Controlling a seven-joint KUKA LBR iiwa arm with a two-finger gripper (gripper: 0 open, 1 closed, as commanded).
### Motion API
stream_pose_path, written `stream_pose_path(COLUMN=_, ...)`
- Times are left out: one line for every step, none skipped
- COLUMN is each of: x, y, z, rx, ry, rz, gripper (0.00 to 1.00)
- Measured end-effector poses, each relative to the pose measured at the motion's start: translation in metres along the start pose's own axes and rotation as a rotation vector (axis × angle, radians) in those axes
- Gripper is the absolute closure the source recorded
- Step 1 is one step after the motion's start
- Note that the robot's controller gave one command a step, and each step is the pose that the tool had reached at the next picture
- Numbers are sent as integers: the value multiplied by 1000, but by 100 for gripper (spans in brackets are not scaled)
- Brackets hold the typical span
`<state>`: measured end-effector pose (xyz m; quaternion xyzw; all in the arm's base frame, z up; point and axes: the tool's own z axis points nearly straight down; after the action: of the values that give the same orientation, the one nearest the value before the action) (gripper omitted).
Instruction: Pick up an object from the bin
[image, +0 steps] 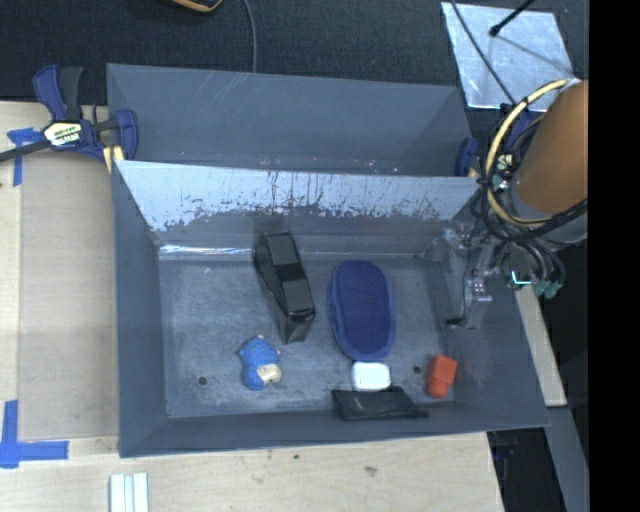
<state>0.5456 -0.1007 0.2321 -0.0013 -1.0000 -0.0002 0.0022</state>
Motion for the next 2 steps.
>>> stream_pose_path(x=20, y=-32, z=101, rx=0, ry=0, rz=-173, gripper=0)
stream_pose_path(x=55, y=-57, z=154, rx=1, ry=-3, rz=-297, gripper=0)
